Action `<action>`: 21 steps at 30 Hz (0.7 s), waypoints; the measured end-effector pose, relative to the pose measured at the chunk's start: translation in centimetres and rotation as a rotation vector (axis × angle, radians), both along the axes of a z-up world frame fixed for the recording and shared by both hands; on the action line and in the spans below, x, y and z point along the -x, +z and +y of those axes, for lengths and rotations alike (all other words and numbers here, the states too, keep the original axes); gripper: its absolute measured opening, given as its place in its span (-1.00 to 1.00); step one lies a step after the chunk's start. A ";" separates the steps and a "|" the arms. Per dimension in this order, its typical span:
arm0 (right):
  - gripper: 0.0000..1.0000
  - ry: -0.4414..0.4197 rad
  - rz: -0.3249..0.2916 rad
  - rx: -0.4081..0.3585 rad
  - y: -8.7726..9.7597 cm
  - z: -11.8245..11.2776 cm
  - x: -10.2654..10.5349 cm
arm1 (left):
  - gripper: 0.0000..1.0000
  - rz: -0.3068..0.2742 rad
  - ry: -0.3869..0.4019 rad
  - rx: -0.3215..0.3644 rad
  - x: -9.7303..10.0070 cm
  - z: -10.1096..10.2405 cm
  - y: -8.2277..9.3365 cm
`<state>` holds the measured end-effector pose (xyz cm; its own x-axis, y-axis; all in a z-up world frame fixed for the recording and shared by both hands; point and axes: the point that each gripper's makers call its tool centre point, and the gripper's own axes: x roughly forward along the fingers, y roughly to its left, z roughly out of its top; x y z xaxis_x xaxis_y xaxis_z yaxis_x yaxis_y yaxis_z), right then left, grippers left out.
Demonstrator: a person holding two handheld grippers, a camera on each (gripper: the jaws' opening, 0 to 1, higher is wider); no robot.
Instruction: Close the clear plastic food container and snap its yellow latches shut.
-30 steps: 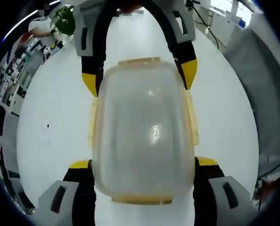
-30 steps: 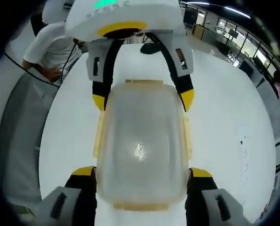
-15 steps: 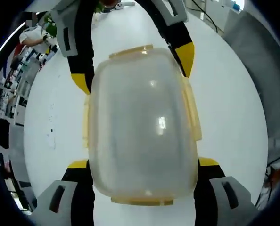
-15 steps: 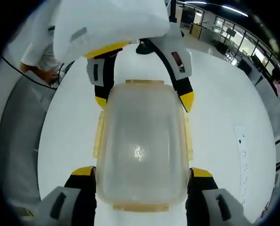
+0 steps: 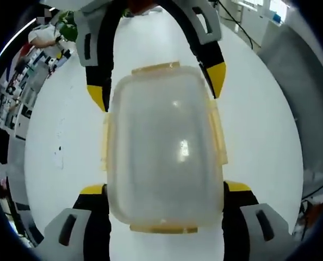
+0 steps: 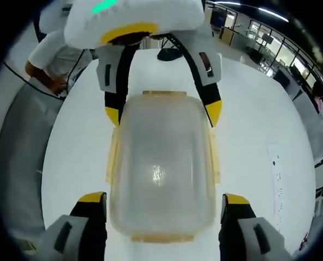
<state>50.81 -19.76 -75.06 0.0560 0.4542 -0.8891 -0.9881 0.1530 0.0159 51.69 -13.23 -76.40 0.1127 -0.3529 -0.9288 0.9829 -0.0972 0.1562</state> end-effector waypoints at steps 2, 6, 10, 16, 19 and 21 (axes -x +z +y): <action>0.84 0.018 -0.010 0.002 0.6 -0.3 0.0 | 0.83 -0.020 0.054 0.056 -0.6 -0.7 0.8; 0.98 0.027 -0.034 -0.001 1.3 -0.5 0.1 | 0.98 -0.025 0.080 0.082 -0.7 -0.9 2.0; 0.98 0.009 -0.047 0.001 2.1 -0.6 0.5 | 0.98 -0.028 0.111 0.110 -0.3 -0.9 3.2; 0.98 -0.006 -0.072 -0.041 3.8 0.0 1.6 | 0.98 -0.038 0.197 0.172 0.6 -0.4 4.7; 0.95 0.010 -0.091 -0.057 4.5 0.1 2.9 | 0.98 -0.027 0.241 0.219 1.6 -0.2 5.3; 0.95 0.003 -0.104 -0.070 5.0 0.0 3.4 | 0.98 -0.020 0.297 0.303 2.0 -0.5 6.0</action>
<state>47.37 -19.80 -70.08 0.1442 0.5154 -0.8447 -0.9855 0.1516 -0.0757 49.65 -13.70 -70.36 0.2671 -0.5593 -0.7847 0.9579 0.2428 0.1530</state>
